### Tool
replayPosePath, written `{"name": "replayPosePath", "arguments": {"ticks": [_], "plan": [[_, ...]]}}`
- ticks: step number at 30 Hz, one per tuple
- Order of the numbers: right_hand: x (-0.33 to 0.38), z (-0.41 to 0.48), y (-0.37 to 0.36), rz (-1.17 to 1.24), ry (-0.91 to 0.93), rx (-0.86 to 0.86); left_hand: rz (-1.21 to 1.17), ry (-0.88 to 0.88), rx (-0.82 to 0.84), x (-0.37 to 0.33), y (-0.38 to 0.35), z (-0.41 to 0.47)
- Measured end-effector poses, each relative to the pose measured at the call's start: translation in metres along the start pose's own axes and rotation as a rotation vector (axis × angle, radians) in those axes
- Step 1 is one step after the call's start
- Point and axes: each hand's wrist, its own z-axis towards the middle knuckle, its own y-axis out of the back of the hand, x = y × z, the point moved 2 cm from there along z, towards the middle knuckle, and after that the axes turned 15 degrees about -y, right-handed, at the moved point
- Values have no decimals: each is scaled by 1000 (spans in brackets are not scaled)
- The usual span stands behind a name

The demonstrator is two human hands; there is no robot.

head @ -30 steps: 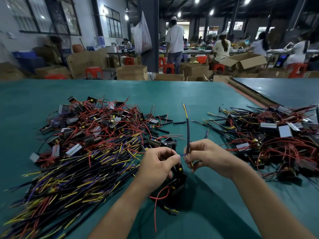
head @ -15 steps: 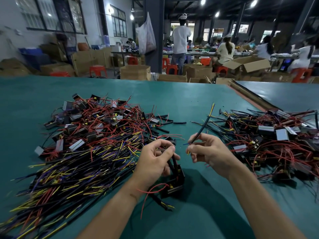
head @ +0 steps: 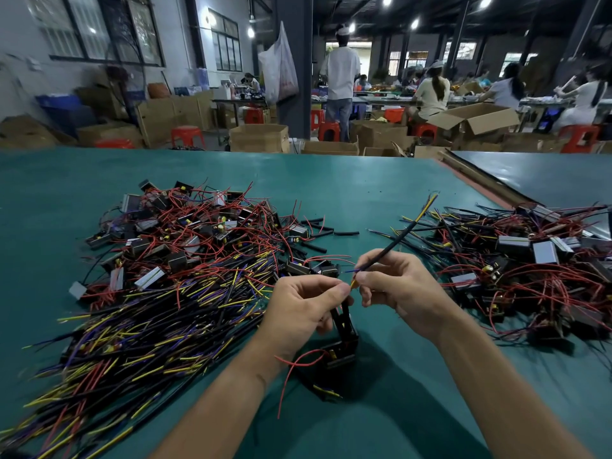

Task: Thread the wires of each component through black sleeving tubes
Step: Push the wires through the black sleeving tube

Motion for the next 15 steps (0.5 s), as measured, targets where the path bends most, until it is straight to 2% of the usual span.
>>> {"name": "replayPosePath", "arguments": {"ticks": [11, 15], "plan": [[-3, 1, -4, -16, -2, 35, -10, -4, 11, -2, 2, -1], [-2, 1, -4, -27, -5, 33, -26, 52, 11, -2, 4, -1]]}}
